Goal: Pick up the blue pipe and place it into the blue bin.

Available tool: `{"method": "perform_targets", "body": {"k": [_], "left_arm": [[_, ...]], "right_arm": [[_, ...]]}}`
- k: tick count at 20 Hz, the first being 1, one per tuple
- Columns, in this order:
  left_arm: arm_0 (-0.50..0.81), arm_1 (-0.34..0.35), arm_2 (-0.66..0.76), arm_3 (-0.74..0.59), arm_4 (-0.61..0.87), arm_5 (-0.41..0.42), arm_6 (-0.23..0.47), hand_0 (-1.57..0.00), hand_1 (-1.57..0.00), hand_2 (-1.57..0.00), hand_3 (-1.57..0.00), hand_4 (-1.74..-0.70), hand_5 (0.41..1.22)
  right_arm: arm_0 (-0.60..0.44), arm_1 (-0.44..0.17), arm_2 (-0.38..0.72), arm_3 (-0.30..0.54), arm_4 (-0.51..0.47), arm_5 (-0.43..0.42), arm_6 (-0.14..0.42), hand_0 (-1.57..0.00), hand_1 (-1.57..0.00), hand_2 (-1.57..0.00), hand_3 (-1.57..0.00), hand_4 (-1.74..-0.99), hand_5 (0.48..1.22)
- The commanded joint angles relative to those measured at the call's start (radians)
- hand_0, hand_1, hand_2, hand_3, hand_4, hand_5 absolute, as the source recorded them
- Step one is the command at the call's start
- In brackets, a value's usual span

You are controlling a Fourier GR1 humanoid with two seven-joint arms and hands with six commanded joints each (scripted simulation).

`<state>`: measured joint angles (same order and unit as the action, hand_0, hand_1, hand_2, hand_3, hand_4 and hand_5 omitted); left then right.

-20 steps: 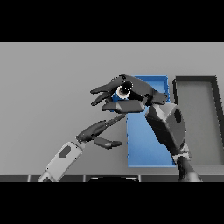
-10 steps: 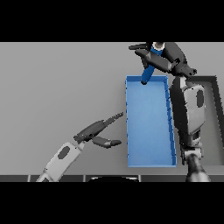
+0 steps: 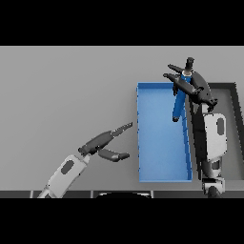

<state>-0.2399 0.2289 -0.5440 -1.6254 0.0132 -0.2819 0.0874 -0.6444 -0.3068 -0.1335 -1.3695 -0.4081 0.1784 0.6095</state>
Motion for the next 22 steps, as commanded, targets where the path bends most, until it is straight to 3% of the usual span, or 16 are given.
{"method": "perform_targets", "body": {"k": [1,2,4,5,8,10,11,13,15,18,22], "left_arm": [[-0.002,0.0,-0.001,-0.004,0.0,0.001,0.007,0.0,0.0,0.0,0.0,-0.83,0.47],[-0.006,0.002,0.002,-0.008,0.004,0.0,0.014,0.0,0.0,0.0,0.0,-0.83,0.47],[-0.004,-0.009,-0.007,-0.007,-0.002,0.006,0.027,0.0,0.0,0.0,0.0,-0.83,0.47],[-0.003,-0.007,-0.004,-0.009,-0.005,0.011,0.024,0.0,0.0,0.0,0.0,-0.83,0.471],[-0.006,-0.014,-0.011,0.004,-0.018,0.016,0.031,0.0,0.0,0.0,0.0,-0.83,0.475],[-0.011,-0.022,-0.013,0.012,-0.017,0.014,0.038,0.0,0.0,0.0,0.0,-0.83,0.474],[-0.014,-0.024,-0.01,0.011,-0.013,0.015,0.039,0.0,0.0,0.0,0.0,-0.83,0.474],[-0.014,-0.025,-0.01,0.003,-0.015,0.02,0.033,0.0,0.0,0.0,0.0,-0.83,0.476],[-0.017,-0.017,-0.004,0.011,-0.01,0.014,0.034,0.0,0.0,0.0,0.0,-0.83,0.476],[-0.009,-0.018,-0.011,0.006,-0.01,0.011,0.026,0.0,0.0,0.0,0.0,-0.83,0.477],[0.002,-0.012,-0.011,-0.01,-0.01,0.015,0.021,0.0,0.0,0.0,0.0,-0.83,0.472]], "right_arm": [[0.03,-0.016,0.025,0.003,-0.003,-0.038,0.0,-1.57,-1.57,-1.57,-1.57,-1.499,1.221],[0.062,-0.037,0.058,0.014,-0.01,-0.067,0.0,-1.57,-1.57,-1.57,-1.57,-1.499,1.221],[0.118,-0.08,0.137,0.004,-0.037,-0.105,0.0,-1.57,-1.57,-1.57,-1.08,-1.586,1.221],[0.131,-0.113,0.171,0.017,-0.057,-0.118,0.0,-1.57,-1.57,-1.57,-1.18,-1.569,1.221],[0.183,-0.184,0.317,0.015,-0.115,-0.181,0.0,-1.57,-1.57,-1.57,-0.69,-1.653,1.205],[0.172,-0.252,0.443,0.051,-0.206,-0.269,0.0,-1.57,-1.57,-1.57,-1.01,-1.583,1.199],[0.158,-0.288,0.507,0.072,-0.29,-0.331,0.0,-1.46,-1.38,-1.33,-0.81,-1.534,1.19],[0.122,-0.353,0.627,0.102,-0.446,-0.372,0.0,-0.94,-0.88,-0.85,-0.52,-1.404,1.159],[0.085,-0.393,0.718,0.111,-0.54,-0.409,0.0,-0.6,-0.57,-0.55,-0.33,-1.302,1.182],[0.06,-0.447,0.785,0.064,-0.472,-0.315,-0.008,-0.31,-0.29,-0.28,-0.17,-1.215,1.044],[0.041,-0.481,0.84,0.031,-0.419,-0.296,0.0,-0.15,-0.12,-0.11,-0.07,-1.192,0.907]]}}
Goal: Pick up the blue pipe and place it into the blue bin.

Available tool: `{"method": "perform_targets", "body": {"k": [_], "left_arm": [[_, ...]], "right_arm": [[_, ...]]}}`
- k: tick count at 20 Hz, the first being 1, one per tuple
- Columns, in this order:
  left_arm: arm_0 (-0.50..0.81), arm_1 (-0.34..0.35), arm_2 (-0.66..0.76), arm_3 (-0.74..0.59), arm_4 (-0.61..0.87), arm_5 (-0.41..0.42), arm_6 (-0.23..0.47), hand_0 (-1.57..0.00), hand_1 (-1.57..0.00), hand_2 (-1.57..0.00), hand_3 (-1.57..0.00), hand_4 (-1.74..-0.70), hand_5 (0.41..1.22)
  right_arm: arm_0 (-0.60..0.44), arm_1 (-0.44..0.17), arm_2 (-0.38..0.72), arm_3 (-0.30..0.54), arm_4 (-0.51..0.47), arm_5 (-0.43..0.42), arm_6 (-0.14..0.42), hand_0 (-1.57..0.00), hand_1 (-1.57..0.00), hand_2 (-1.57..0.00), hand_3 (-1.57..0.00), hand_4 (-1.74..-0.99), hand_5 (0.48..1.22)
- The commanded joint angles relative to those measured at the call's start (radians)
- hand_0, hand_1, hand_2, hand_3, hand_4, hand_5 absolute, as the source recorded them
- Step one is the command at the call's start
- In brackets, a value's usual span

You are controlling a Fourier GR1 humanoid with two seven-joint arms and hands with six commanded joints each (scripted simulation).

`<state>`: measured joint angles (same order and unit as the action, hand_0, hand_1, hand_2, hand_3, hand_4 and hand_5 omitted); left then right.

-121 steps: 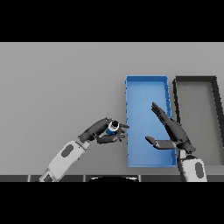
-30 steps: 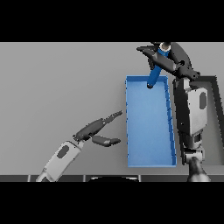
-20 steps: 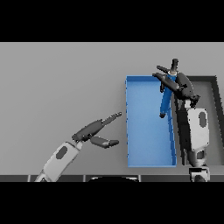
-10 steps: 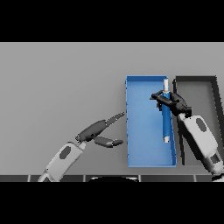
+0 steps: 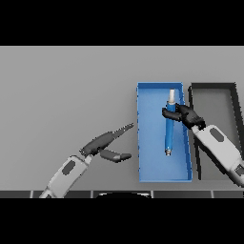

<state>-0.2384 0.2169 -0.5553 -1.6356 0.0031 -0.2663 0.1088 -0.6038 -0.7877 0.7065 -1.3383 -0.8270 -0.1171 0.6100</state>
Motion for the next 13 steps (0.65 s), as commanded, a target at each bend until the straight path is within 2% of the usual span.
{"method": "perform_targets", "body": {"k": [1,6,8,10,13], "left_arm": [[-0.001,0.0,0.001,0.003,-0.002,0.001,0.001,0.0,0.0,0.0,0.0,-0.83,0.471],[0.005,0.008,0.002,-0.002,0.0,-0.002,0.005,0.0,0.0,0.0,0.0,-0.83,0.472],[0.0,0.011,0.001,0.0,-0.008,-0.001,-0.004,0.0,0.0,0.0,0.0,-0.83,0.47],[-0.012,-0.004,-0.003,0.008,-0.011,0.005,0.018,0.0,0.0,0.0,0.0,-0.83,0.472],[-0.035,-0.028,-0.007,0.055,-0.031,0.014,0.025,0.0,0.0,0.0,0.0,-0.83,0.474]], "right_arm": [[-0.002,0.001,0.004,0.004,0.005,0.0,0.0,-0.12,-0.09,-0.09,-0.05,-1.189,0.88],[0.0,0.001,0.024,0.003,0.013,-0.03,-0.009,-0.04,-0.03,-0.03,-0.02,-1.182,0.795],[0.011,-0.002,0.018,-0.013,0.006,-0.034,-0.025,-0.03,-0.02,-0.02,-0.01,-1.176,0.783],[0.001,-0.016,0.022,-0.008,0.02,-0.018,-0.028,-0.02,-0.01,-0.01,-0.01,-1.186,0.772],[-0.002,-0.022,0.02,-0.023,0.011,-0.016,-0.01,-0.02,-0.01,-0.01,-0.01,-1.186,0.769]]}}
